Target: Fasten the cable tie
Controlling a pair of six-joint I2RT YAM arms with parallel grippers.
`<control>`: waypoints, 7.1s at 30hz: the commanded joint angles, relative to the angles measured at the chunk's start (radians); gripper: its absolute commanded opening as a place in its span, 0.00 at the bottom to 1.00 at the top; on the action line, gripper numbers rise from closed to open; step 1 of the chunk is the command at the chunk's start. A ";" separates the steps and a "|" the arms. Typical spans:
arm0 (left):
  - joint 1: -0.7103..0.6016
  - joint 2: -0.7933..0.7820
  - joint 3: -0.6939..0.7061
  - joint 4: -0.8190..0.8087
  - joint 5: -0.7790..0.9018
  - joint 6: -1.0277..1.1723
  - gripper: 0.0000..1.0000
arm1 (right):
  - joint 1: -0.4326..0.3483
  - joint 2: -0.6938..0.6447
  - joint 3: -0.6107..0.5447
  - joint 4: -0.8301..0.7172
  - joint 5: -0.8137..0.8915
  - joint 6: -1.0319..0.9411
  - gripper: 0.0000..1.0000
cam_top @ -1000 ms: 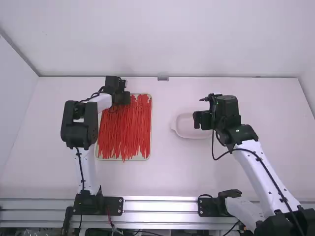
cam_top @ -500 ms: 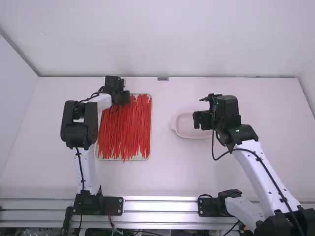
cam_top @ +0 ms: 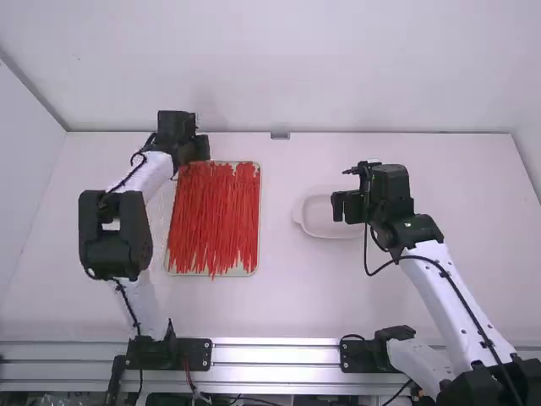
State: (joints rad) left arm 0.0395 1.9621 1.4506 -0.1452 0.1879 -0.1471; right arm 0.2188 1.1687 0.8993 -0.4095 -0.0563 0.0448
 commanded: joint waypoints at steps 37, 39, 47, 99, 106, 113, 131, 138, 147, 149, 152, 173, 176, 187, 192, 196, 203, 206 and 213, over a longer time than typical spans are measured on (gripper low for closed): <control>-0.005 -0.891 -0.518 0.143 0.134 0.029 0.01 | 0.005 0.084 0.037 0.089 -0.259 -0.080 0.98; 0.001 -0.916 -0.581 0.207 0.145 0.003 0.01 | 0.005 0.084 0.037 0.096 -0.301 -0.080 0.98; 0.002 -0.937 -0.719 0.372 0.306 -0.021 0.01 | 0.005 0.084 0.037 0.117 -0.479 -0.124 0.98; -0.122 -0.585 -0.818 1.762 0.740 -0.727 0.01 | 0.148 0.085 0.036 0.819 -0.991 -0.093 0.98; -0.132 -0.586 -0.793 1.763 0.758 -0.727 0.01 | 0.148 0.095 0.036 0.812 -0.991 -0.101 0.98; -0.159 -0.585 -0.690 1.704 0.804 -0.727 0.01 | 0.163 0.182 0.036 0.899 -1.000 -0.045 0.98; -0.188 -0.576 -0.650 1.689 0.709 -0.716 0.01 | 0.190 0.443 0.037 1.512 -1.125 0.327 1.00; -0.186 -0.559 -0.655 1.711 0.685 -0.717 0.01 | 0.221 0.461 0.036 1.555 -1.080 0.374 0.88; -0.197 -0.556 -0.655 1.721 0.660 -0.720 0.01 | 0.233 0.461 0.036 1.555 -1.070 0.367 0.15; -0.195 -0.556 -0.655 1.725 0.660 -0.724 0.01 | 0.229 0.461 0.037 1.555 -1.071 0.367 0.00; -0.204 -0.556 -0.655 1.716 0.661 -0.723 0.01 | 0.220 0.461 0.037 1.555 -1.073 0.378 0.00; -0.189 -0.556 -0.301 1.005 1.143 -0.277 0.69 | 0.117 0.461 0.037 1.554 -1.260 0.423 0.00; -0.189 -0.556 -0.220 0.790 1.192 -0.141 0.70 | 0.103 0.461 0.036 1.554 -1.286 0.423 0.00; -0.189 -0.556 -0.130 0.396 1.181 0.144 0.64 | 0.090 0.461 0.036 1.554 -1.308 0.423 0.00; -0.190 -0.556 -0.131 0.387 1.153 0.144 0.53 | 0.089 0.461 0.036 1.554 -1.308 0.423 0.00; -0.190 -0.556 -0.131 0.388 1.154 0.144 0.42 | 0.089 0.461 0.036 1.555 -1.305 0.423 0.00; -0.190 -0.556 -0.131 0.380 1.123 0.144 0.29 | 0.089 0.461 0.036 1.555 -1.300 0.423 0.00; -0.190 -0.556 -0.132 0.368 1.108 0.144 0.27 | 0.089 0.461 0.036 1.555 -1.297 0.423 0.00; -0.190 -0.555 -0.132 0.362 1.109 0.144 0.22 | 0.089 0.461 0.037 1.555 -1.296 0.423 0.00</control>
State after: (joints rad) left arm -0.1497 1.4052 1.2999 0.2134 1.2968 -0.0128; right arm 0.3119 1.6207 0.9043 1.1412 -1.3544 0.4644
